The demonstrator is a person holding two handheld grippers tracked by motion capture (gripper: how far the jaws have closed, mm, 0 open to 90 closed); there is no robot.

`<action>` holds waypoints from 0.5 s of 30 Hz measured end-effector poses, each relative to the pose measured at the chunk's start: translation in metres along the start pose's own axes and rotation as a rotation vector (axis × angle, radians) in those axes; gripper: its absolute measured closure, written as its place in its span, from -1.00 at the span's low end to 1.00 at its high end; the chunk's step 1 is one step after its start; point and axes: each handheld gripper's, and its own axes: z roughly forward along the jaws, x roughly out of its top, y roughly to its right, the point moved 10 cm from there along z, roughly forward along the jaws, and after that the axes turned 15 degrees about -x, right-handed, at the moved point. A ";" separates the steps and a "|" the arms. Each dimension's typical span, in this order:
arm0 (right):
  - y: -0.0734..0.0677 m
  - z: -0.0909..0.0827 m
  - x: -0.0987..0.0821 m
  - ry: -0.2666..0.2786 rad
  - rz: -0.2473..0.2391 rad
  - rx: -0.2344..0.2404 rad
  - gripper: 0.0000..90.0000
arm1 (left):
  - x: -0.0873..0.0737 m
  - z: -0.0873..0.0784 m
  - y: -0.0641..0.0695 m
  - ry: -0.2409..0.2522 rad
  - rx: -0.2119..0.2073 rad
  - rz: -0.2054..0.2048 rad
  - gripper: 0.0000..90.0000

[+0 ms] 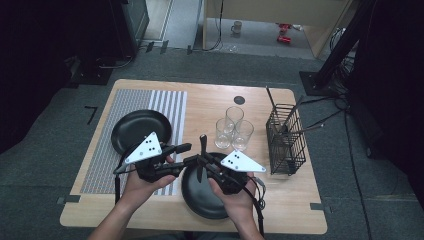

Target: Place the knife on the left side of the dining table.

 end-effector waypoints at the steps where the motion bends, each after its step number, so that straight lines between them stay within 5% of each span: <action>1: 0.000 0.000 0.000 -0.001 -0.002 0.000 0.79 | 0.003 0.001 0.000 0.003 0.001 -0.001 0.27; 9: -0.006 0.002 -0.001 -0.005 -0.009 0.012 0.79 | 0.015 0.010 0.002 0.011 0.003 -0.009 0.30; 15: -0.011 0.003 -0.002 -0.008 -0.021 0.021 0.79 | 0.018 0.015 -0.001 0.009 0.021 -0.019 0.52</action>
